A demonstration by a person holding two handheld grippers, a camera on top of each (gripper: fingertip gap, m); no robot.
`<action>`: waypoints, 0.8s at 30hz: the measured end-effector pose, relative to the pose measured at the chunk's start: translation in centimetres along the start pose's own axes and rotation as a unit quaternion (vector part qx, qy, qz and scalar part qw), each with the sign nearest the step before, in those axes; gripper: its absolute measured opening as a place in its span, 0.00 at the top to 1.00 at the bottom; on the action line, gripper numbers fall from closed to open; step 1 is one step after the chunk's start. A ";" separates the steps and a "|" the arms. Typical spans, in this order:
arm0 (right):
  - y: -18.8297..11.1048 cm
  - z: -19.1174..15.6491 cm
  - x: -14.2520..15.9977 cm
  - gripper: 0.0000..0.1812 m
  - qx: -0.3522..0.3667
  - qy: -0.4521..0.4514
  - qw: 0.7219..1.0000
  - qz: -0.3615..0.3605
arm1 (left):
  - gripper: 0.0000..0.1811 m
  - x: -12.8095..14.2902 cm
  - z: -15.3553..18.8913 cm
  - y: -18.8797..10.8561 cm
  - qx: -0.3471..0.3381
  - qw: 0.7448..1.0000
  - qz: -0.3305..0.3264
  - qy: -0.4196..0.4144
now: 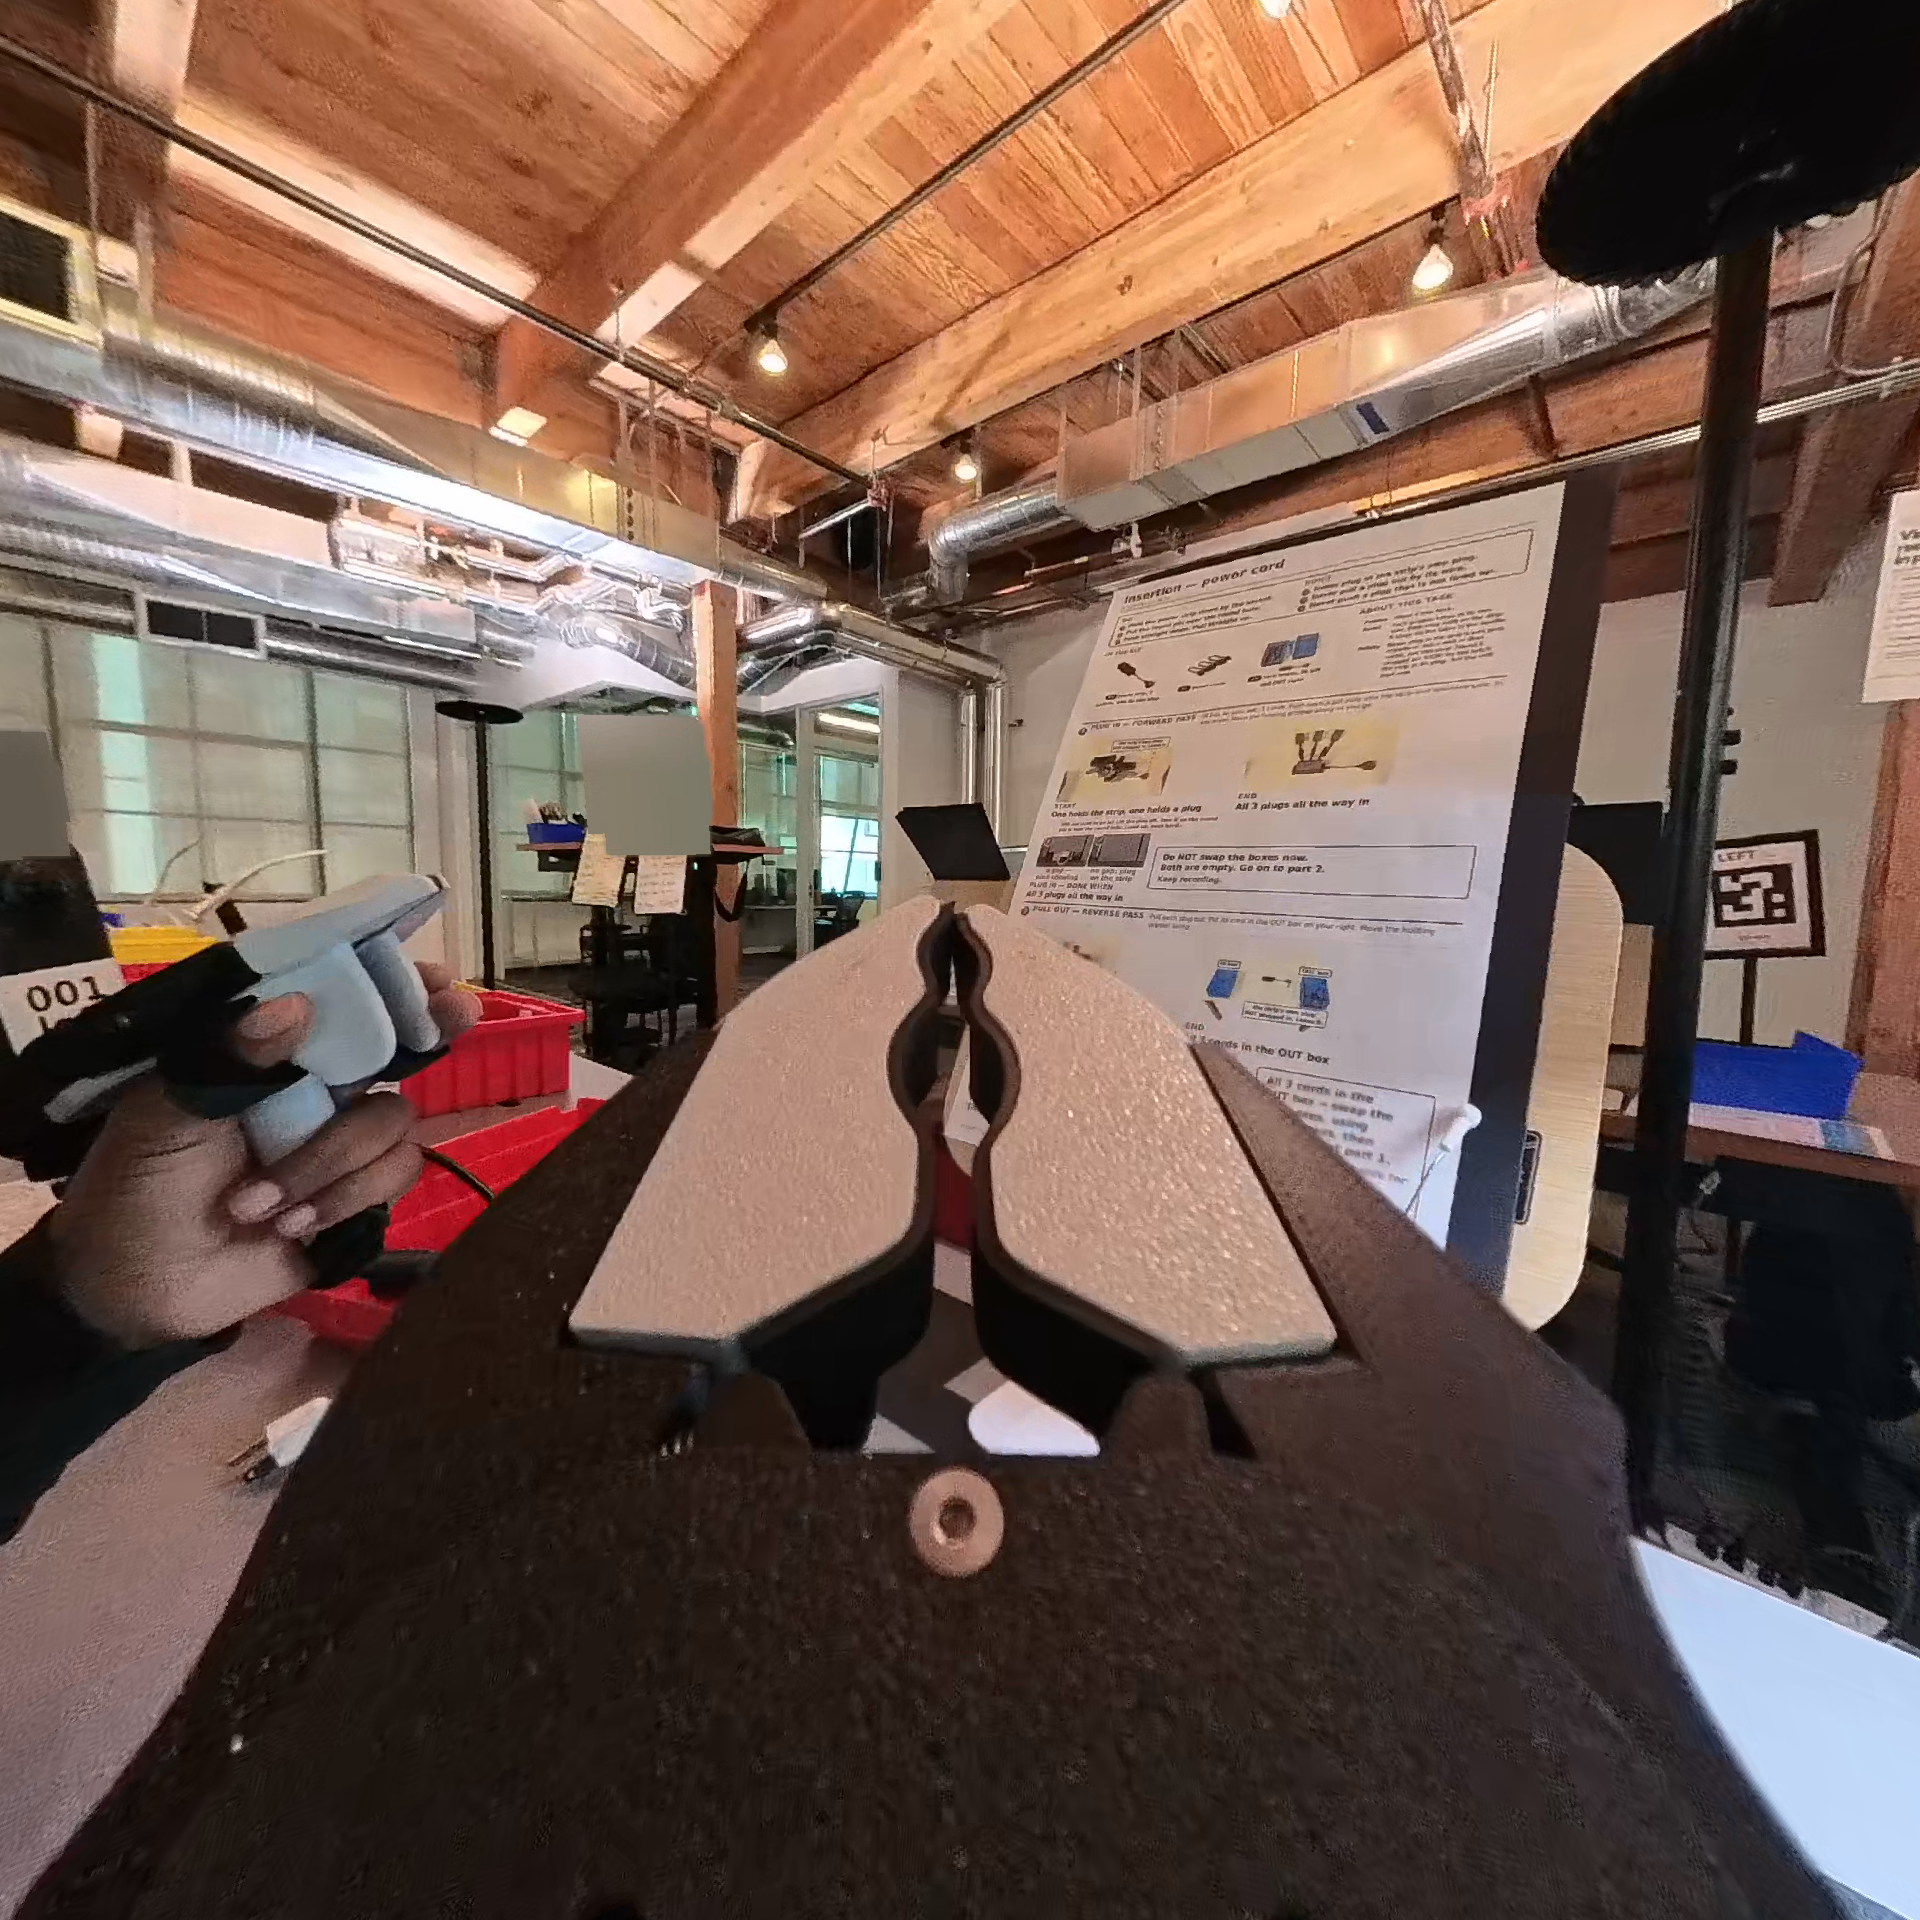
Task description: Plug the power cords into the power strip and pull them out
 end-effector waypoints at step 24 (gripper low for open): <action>-4.0 -0.7 20.0 0.90 0.003 -0.043 0.951 -0.306 | 0.98 16.3 -14.2 -6.6 -0.323 0.905 -0.277 0.021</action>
Point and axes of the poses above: each gripper's, where its closed fingertips meet, y out along the fingers, x out of its underside, z = x × y across the jaws, the point moved 4 cm from there along -y, back along the fingers, and after that the axes turned 15 degrees about -y, right-handed, at the moved point
